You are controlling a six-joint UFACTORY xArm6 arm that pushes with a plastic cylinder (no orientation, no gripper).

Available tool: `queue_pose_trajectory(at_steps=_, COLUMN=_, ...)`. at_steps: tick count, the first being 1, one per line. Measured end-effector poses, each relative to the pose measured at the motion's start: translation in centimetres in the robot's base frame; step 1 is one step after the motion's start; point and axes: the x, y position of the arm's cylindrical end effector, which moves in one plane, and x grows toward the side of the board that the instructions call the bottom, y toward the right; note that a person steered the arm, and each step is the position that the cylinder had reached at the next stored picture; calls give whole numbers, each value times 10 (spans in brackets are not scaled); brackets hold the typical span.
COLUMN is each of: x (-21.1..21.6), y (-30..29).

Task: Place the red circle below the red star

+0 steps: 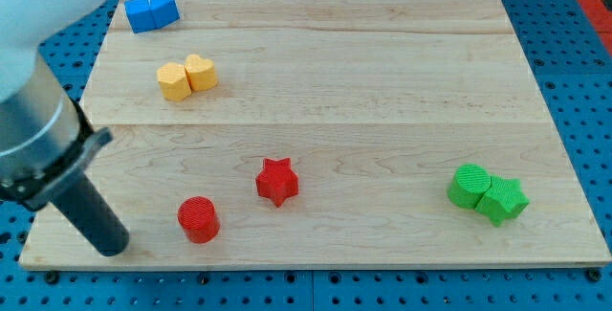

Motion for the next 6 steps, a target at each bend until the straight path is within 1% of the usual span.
queue_pose_trajectory(at_steps=1, x=-25, y=74)
queue_pose_trajectory(at_steps=2, x=-19, y=117)
queue_pose_trajectory(at_steps=3, x=-9, y=106)
queue_pose_trajectory(at_steps=6, x=-9, y=107)
